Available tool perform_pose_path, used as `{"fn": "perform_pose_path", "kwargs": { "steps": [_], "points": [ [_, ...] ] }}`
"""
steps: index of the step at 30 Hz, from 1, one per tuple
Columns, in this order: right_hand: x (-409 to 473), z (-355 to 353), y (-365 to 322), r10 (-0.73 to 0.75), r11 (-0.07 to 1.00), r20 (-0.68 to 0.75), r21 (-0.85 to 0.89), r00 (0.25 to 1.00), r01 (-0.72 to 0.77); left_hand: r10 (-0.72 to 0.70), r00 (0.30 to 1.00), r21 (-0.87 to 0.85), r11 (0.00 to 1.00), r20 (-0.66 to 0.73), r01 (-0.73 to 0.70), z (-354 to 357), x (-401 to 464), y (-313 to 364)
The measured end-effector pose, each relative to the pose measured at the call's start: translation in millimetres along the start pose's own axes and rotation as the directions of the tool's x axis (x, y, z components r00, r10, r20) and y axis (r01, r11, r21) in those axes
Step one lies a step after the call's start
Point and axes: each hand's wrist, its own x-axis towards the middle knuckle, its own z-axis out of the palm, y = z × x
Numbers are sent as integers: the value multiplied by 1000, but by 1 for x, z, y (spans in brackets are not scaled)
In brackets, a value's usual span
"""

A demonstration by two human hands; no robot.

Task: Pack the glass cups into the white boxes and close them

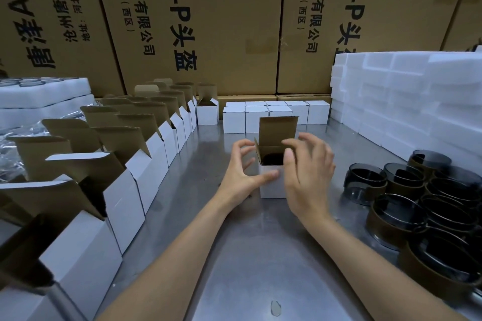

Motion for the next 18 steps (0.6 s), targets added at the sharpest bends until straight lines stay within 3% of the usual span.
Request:
{"fn": "perform_pose_path", "kwargs": {
  "steps": [3, 5, 7, 10, 14, 18],
  "points": [
    [4, 1, 9, 285, 903, 33, 325, 958, -280, 34, 999, 36, 999, -6, -34, 3, -1, 3],
    [6, 4, 17, 481, 741, 164, 448, 861, -500, 57, 998, 52, 997, -5, -56, 4, 0, 6],
    [8, 5, 21, 572, 584, 285, 516, 769, -626, 68, 998, 88, 994, 7, -68, 5, 0, 10],
    [10, 4, 17, 557, 522, 357, 551, 749, -651, 54, 999, 117, 992, 5, -54, 6, 2, 16],
    [9, 2, 16, 522, 541, 386, 539, 760, -645, 19, 1000, 56, 998, -15, -18, 3, 7, 19],
    [9, 0, 15, 484, 564, 421, 520, 767, -642, 61, 997, 132, 990, -50, -54, 1, 9, 17]
  ]
}}
